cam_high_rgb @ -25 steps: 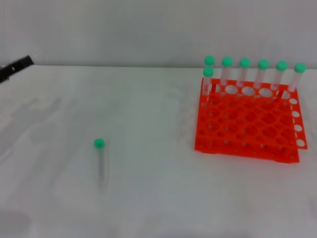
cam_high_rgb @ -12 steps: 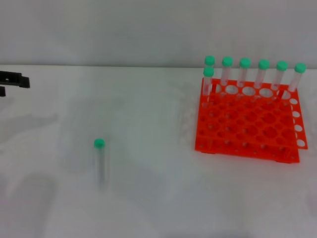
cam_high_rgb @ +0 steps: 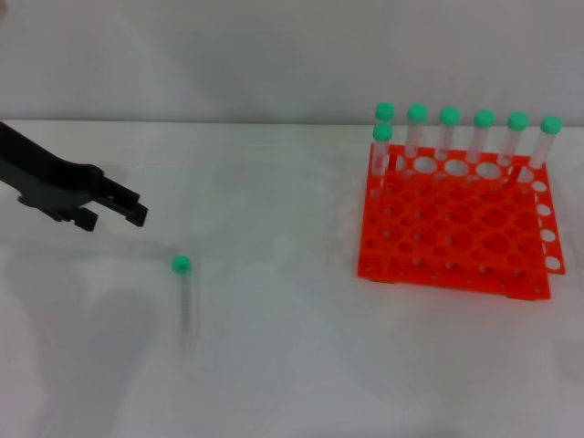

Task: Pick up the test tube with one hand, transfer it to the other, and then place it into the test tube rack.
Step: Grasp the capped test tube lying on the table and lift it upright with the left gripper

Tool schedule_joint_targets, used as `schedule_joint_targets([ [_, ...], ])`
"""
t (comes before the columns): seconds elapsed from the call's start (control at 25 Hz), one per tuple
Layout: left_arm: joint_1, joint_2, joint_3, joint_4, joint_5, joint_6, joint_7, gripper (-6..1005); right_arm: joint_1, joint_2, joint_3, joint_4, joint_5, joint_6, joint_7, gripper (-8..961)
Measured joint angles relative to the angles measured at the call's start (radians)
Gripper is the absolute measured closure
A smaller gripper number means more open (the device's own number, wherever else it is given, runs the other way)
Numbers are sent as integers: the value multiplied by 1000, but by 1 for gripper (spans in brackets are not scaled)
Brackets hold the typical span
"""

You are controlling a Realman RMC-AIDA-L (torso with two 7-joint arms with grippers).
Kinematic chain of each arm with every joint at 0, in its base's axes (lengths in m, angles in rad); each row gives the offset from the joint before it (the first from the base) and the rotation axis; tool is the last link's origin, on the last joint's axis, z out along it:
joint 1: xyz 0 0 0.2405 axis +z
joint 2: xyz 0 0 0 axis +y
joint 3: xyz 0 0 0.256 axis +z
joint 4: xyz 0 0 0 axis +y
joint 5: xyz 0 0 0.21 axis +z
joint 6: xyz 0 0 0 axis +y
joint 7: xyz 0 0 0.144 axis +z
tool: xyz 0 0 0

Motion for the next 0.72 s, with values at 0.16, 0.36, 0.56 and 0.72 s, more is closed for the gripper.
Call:
schedule_joint_targets([
  [0.16, -8, 5, 0, 91, 59, -57, -106, 147, -2, 0, 2, 0, 0, 1, 0, 81],
  [0.36, -34, 16, 0, 141, 161, -72, -250, 150, 1, -1, 4, 0, 0, 8, -1, 81],
  [0.56, -49, 54, -1, 301, 197, -68, -424, 152, 14, -3, 4, -2, 0, 27, -3, 81],
  [0.72, -51, 71, -1, 391, 204, -65, -535, 154, 20, -3, 4, -7, 1, 36, -9, 80],
])
